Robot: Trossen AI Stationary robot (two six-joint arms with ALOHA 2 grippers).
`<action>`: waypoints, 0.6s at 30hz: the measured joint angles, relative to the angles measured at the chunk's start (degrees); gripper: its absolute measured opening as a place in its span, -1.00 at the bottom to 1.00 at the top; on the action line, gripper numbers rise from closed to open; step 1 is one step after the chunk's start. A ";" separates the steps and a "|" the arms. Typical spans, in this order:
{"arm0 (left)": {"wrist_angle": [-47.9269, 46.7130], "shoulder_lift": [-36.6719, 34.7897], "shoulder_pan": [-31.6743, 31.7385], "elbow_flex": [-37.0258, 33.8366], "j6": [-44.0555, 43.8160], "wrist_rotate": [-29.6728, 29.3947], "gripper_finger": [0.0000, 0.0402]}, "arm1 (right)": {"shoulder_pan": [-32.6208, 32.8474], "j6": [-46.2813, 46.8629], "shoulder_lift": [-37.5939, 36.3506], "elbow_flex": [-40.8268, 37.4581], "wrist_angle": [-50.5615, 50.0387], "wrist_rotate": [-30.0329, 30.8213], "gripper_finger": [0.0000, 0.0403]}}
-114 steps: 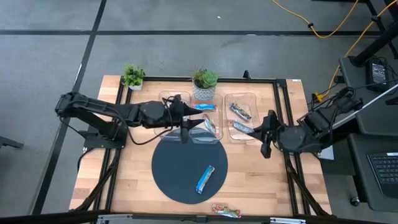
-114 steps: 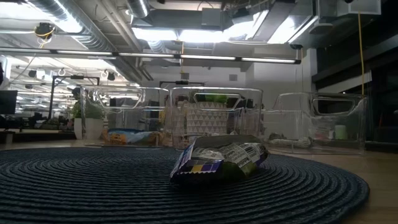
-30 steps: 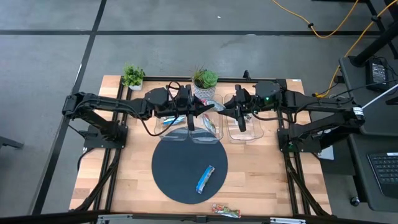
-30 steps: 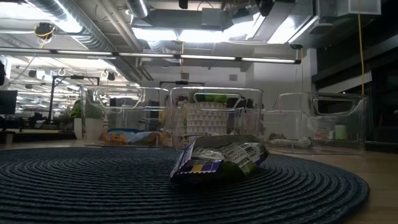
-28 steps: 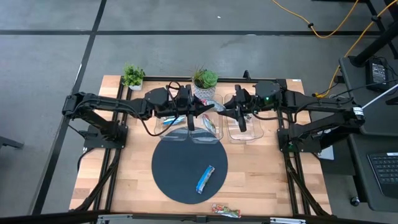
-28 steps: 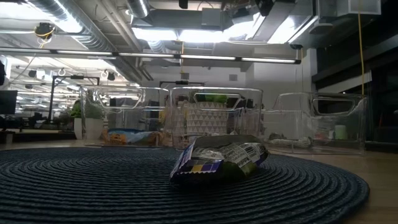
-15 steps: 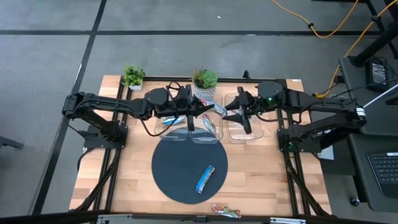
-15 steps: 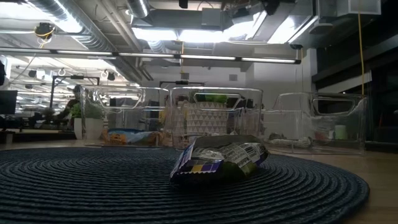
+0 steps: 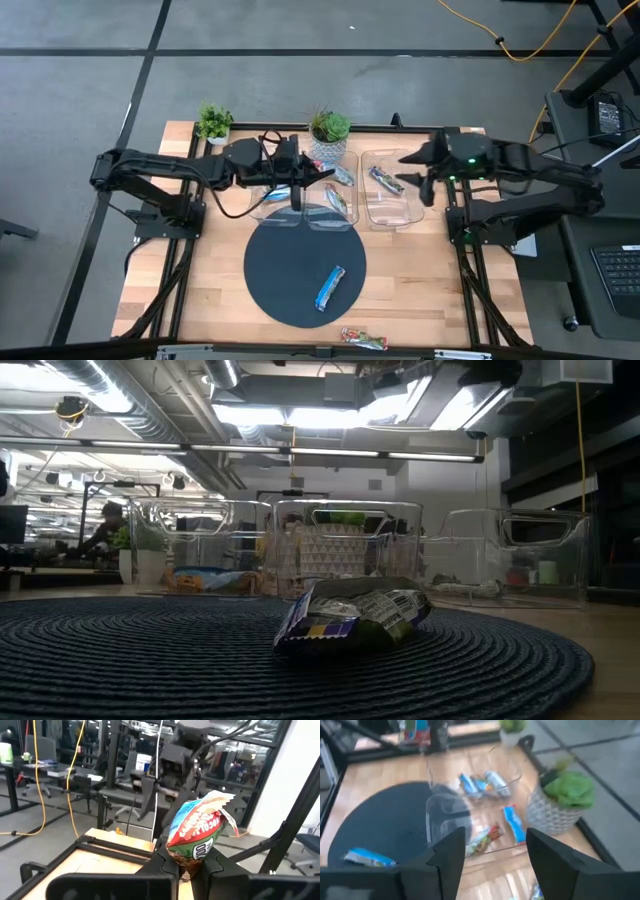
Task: Pick and place Granola Bars by type
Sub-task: Put the red granola bar into the middle transparent bin
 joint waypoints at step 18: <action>-32.24 1.60 5.88 11.71 -7.24 2.77 -0.96 | 0.00 -2.78 -7.11 0.00 0.85 3.44 -0.03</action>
